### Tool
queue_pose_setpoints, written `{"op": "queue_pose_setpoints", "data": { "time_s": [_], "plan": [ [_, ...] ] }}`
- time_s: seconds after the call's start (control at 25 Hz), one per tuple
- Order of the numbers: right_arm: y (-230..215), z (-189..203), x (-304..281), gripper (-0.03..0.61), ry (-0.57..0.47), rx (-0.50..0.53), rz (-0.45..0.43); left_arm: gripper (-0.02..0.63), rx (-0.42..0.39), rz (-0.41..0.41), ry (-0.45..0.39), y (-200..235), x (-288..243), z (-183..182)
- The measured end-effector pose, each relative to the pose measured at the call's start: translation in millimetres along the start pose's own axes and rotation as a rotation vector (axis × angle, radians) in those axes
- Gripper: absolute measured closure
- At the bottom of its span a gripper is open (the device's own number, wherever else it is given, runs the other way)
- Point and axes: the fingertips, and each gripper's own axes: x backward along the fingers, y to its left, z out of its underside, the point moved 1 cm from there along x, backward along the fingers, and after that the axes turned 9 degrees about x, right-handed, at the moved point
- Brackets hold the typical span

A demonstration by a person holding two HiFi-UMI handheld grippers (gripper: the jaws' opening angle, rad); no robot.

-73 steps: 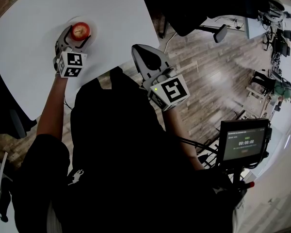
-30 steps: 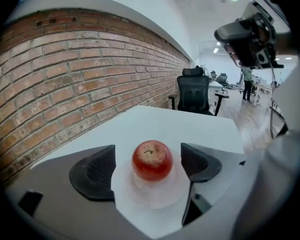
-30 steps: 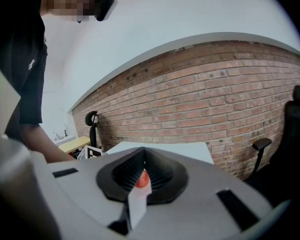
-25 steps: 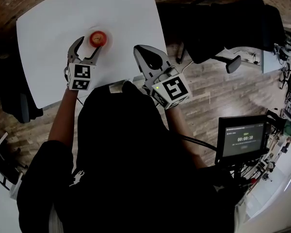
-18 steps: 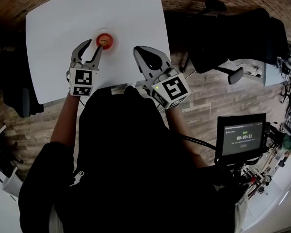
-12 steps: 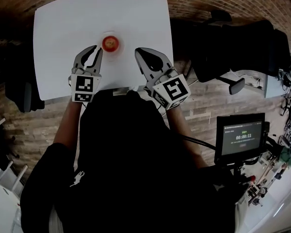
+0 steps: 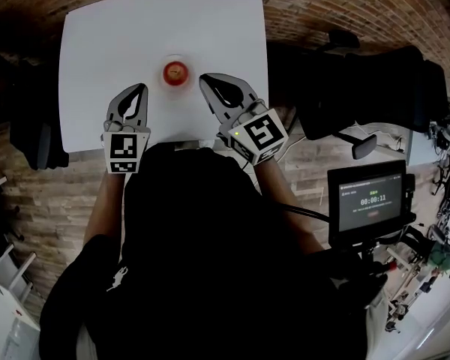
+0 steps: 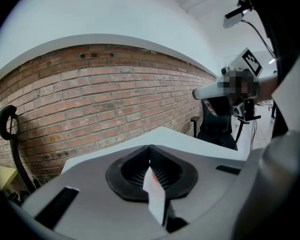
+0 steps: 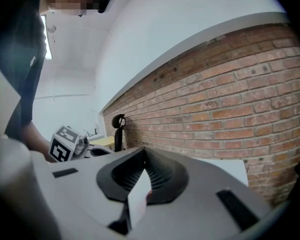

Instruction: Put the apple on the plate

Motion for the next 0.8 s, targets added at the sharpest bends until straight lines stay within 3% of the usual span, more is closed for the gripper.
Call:
{"op": "queue_pose_setpoints", "data": {
  "time_s": [0.8],
  "plan": [
    [5.7,-7.2,-6.6,0.575,-0.005,0.044,-0.023,0.606,0.022,-0.001,-0.038,0.5,22.7,-13.2]
  ]
}}
